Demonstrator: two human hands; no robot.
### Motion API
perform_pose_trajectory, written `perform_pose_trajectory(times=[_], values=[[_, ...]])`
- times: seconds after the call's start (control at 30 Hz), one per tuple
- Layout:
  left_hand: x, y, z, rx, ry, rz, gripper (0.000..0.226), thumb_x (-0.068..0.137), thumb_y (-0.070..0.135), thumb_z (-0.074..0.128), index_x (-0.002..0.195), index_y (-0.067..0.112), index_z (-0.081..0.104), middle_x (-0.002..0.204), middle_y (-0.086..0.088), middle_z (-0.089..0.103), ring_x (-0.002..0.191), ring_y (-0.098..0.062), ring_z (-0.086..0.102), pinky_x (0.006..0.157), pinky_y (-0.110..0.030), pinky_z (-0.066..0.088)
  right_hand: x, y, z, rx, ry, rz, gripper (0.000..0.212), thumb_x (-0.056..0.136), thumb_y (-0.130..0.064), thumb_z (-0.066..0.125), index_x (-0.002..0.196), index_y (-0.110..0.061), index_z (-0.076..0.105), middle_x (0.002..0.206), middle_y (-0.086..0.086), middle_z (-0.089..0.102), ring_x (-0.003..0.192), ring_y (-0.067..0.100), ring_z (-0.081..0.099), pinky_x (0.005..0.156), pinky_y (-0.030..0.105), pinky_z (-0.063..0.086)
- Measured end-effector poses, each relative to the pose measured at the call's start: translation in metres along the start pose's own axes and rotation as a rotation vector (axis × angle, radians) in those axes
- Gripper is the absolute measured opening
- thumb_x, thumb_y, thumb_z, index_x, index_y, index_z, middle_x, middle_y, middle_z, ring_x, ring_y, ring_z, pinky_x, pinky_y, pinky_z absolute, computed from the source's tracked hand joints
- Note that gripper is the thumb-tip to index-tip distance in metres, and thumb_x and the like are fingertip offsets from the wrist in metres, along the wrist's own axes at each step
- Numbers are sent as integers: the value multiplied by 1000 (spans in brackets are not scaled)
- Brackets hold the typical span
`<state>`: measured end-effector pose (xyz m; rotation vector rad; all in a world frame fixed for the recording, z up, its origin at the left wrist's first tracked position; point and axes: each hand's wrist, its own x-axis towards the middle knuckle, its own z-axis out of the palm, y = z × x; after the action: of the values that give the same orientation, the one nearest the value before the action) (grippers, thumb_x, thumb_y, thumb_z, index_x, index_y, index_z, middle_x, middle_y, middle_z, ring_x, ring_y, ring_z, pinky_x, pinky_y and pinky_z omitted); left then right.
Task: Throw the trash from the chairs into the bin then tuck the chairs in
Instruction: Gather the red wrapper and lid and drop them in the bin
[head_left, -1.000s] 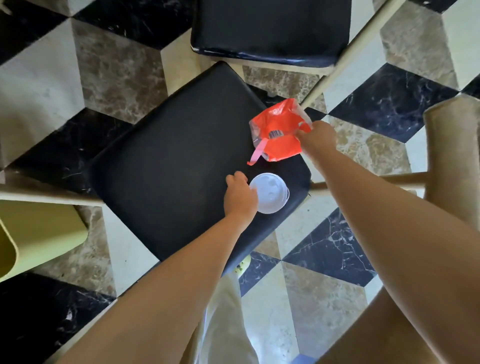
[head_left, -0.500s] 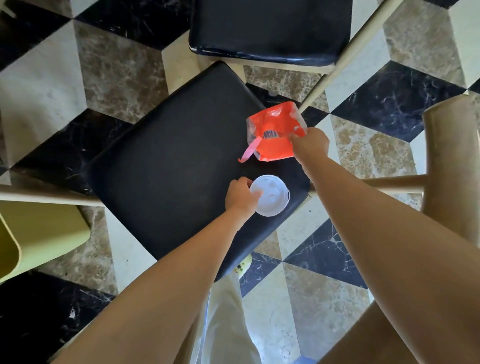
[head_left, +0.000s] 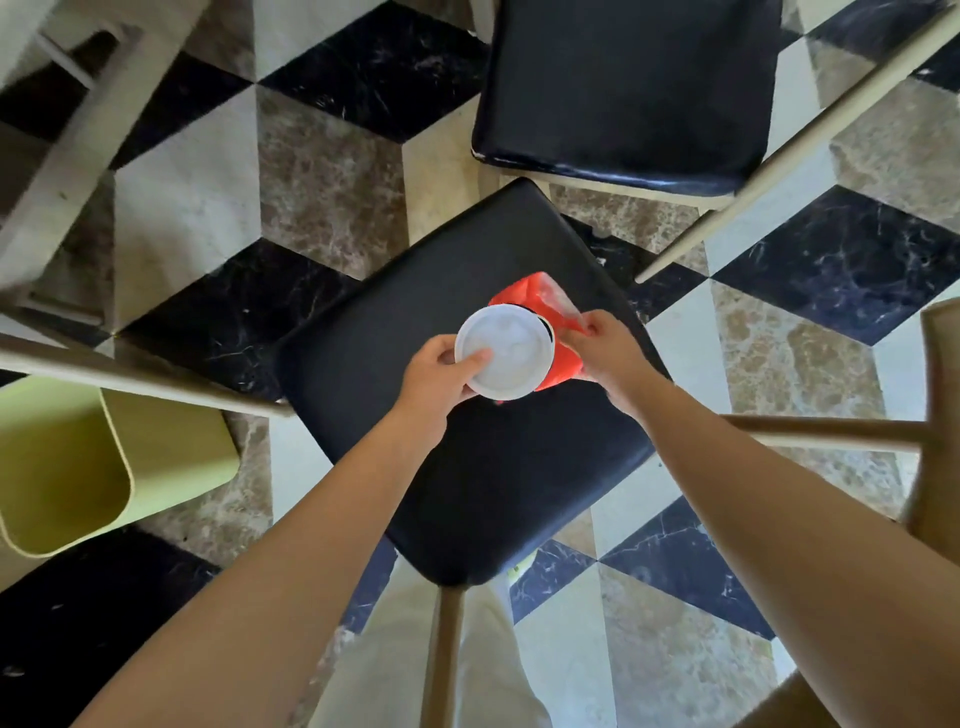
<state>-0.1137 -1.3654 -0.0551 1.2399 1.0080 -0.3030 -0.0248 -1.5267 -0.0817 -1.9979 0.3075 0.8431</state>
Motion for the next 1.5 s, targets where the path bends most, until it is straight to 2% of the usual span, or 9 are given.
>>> perform_pose_trajectory(times=[0.17, 0.27, 0.37, 0.5, 0.7, 0.93, 1.1, 1.33, 1.5], values=[[12, 16, -18, 122, 128, 13, 24, 87, 18, 69, 106, 17, 54, 111, -3, 59, 100, -22, 62, 90, -45, 56, -14, -34, 22, 275, -319, 18, 33, 92, -36, 55, 121, -19, 59, 118, 3, 65, 104, 19, 65, 87, 42, 57], [13, 21, -32, 154, 149, 46, 31, 86, 20, 70, 112, 16, 54, 115, -3, 58, 103, -24, 59, 79, -39, 58, -22, -54, 36, 251, -425, 5, 51, 88, -60, 53, 124, -24, 59, 120, -1, 65, 108, 17, 64, 88, 39, 57], [16, 18, -45, 182, 163, 74, 39, 84, 22, 71, 119, 13, 54, 119, -7, 59, 102, -26, 61, 61, -31, 54, -29, -63, 52, 200, -432, -71, 33, 90, -42, 61, 111, -17, 58, 116, 4, 64, 107, 22, 64, 86, 38, 58], [18, 8, -68, 108, 179, 62, 41, 85, 22, 71, 120, 19, 50, 125, -5, 56, 114, -25, 57, 87, -39, 56, -37, -71, 66, 208, -389, -89, 15, 91, -20, 62, 104, -12, 60, 105, 7, 64, 94, 21, 66, 65, 28, 59], [2, 5, -108, -157, -1, -19, 48, 87, 18, 68, 132, 9, 53, 128, -10, 60, 114, -26, 60, 75, -31, 57, -54, -79, 86, 164, -461, -89, 30, 93, -14, 58, 120, -2, 56, 116, 13, 62, 99, 25, 64, 64, 30, 60], [-50, 16, -159, -238, 6, 77, 35, 92, 12, 59, 123, -4, 56, 85, -14, 61, 66, -22, 59, 55, -21, 49, -82, -117, 124, 69, -597, -153, 37, 88, -11, 59, 124, -3, 58, 126, 19, 61, 111, 37, 61, 87, 52, 55], [-119, 20, -205, -309, 90, 161, 22, 86, 12, 65, 107, 5, 62, 87, -13, 64, 53, -24, 59, 43, -24, 46, -134, -151, 160, -72, -672, -227, 60, 59, -34, 69, 114, -10, 65, 121, 22, 63, 113, 39, 60, 99, 57, 47], [-217, 17, -285, -392, 293, 197, 17, 79, 16, 73, 81, 3, 62, 43, -9, 54, 26, -16, 43, 32, -16, 29, -217, -196, 229, -198, -911, -274, 35, 83, -10, 65, 117, -4, 62, 119, 23, 63, 109, 40, 62, 96, 56, 49], [-265, -8, -357, -509, 478, 180, 46, 56, 25, 80, 94, 5, 65, 71, -16, 63, 59, -25, 55, 57, -29, 42, -276, -220, 306, -293, -1039, -301, 30, 81, -5, 67, 111, -6, 65, 96, 12, 65, 90, 29, 64, 85, 43, 53]])
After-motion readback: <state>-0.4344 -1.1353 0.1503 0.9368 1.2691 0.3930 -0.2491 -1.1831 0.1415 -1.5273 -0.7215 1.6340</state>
